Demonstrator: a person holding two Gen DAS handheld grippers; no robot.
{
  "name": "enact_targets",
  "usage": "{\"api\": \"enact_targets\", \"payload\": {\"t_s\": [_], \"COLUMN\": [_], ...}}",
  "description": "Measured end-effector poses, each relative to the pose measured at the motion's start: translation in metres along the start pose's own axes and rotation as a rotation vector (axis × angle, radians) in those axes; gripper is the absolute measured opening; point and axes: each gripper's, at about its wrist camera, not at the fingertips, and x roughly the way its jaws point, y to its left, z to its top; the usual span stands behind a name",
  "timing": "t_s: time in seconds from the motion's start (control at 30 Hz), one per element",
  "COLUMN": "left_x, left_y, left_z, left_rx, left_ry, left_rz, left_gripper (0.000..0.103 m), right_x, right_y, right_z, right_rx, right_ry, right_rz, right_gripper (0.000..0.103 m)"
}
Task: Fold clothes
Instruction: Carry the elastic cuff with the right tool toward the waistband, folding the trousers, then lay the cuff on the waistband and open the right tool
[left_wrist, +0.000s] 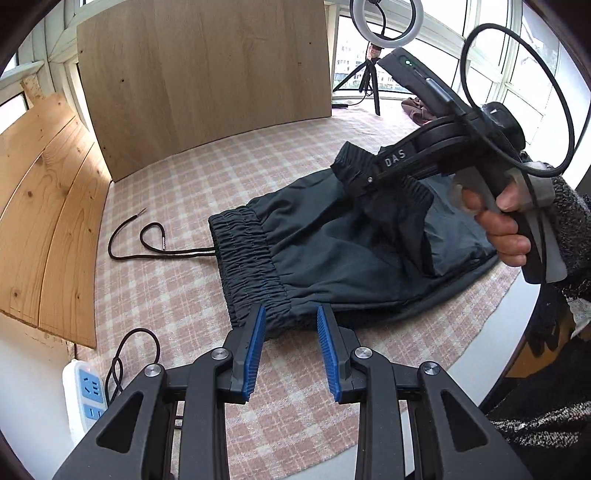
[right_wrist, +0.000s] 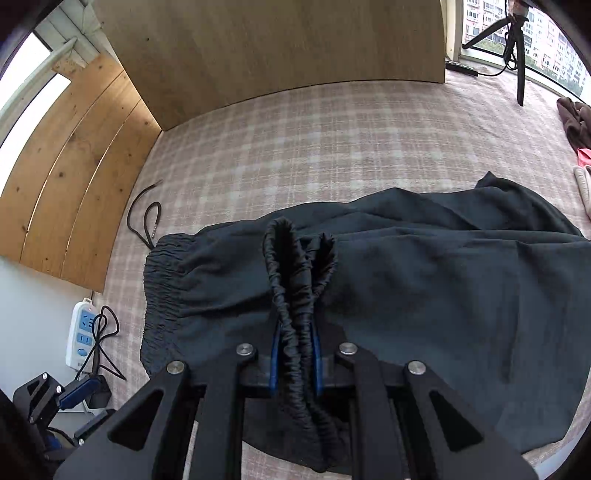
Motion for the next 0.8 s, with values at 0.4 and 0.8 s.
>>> {"api": "enact_targets", "payload": {"t_s": [0.4,0.8], "left_x": [-0.002,0.049], "left_y": [0.001,-0.052], "left_z": [0.006,0.064], "left_rx": [-0.002,0.120], "left_ry": [-0.020,-0.032], "left_rz": [-0.030,-0.139], "left_gripper": [0.028,0.036], "right_x": [-0.056,-0.129], "right_y": [-0.015,-0.101], "right_z": [0.012,0.000], "right_rx": [0.012,0.056], "right_ry": [-0.080,-0.225], "right_rz": [0.302,0.284], "right_gripper": [0.044,0.051]}}
